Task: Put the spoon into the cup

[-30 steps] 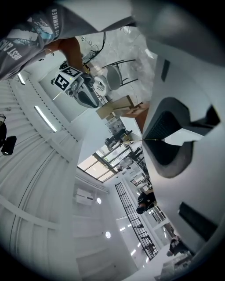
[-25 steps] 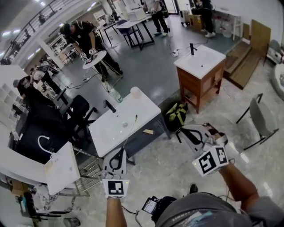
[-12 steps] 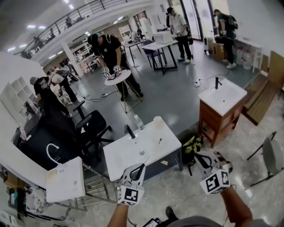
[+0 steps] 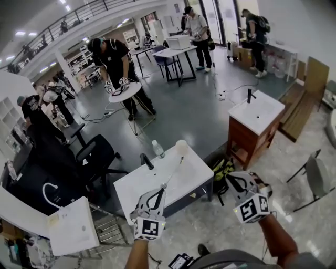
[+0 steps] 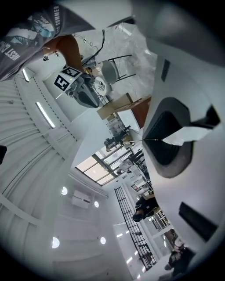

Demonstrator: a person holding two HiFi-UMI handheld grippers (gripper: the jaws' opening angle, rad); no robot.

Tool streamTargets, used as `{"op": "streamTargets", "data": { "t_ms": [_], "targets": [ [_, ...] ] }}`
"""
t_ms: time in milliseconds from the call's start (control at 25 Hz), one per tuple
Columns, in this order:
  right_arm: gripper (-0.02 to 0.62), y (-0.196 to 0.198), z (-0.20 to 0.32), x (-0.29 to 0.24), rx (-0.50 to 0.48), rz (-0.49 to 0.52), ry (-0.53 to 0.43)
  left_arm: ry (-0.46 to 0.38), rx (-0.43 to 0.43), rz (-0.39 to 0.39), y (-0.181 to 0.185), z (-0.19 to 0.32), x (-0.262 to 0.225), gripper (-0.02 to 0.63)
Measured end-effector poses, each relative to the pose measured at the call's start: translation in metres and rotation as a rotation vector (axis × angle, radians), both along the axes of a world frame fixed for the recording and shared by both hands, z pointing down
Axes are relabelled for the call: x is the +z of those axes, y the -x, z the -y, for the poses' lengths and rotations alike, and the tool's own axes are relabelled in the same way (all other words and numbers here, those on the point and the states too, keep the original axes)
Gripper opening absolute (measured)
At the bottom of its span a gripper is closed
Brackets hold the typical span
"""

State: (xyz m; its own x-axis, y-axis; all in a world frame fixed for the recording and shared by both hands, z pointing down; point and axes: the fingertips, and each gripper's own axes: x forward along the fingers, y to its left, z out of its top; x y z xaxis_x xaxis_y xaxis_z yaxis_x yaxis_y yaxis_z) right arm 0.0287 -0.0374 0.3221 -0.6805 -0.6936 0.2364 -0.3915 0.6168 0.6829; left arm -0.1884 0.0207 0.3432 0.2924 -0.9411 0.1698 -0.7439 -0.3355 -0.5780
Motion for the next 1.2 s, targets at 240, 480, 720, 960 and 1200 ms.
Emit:
{"op": "streamTargets", "data": {
  "t_ms": [240,480,720,960,1200],
  "targets": [
    [0.032,0.03,-0.001,-0.008,0.03,-0.027,-0.019,-0.03,0.034,0.002,0.027,0.007,-0.004,0.005],
    [0.032,0.044,-0.002,-0.007,0.037,-0.056,-0.019,-0.018,0.043,0.016,0.041,0.014,0.001,0.005],
    [0.032,0.044,0.013,-0.003,0.017,-0.053,-0.006,0.004,0.022,0.025,0.041,0.028,0.008,0.005],
    [0.032,0.037,0.053,0.002,-0.029,-0.03,0.005,0.027,-0.022,0.029,0.032,0.056,0.014,0.005],
    [0.032,0.017,0.107,0.003,-0.064,-0.009,0.014,0.051,-0.069,0.036,0.015,0.101,0.018,0.005]
  ]
}}
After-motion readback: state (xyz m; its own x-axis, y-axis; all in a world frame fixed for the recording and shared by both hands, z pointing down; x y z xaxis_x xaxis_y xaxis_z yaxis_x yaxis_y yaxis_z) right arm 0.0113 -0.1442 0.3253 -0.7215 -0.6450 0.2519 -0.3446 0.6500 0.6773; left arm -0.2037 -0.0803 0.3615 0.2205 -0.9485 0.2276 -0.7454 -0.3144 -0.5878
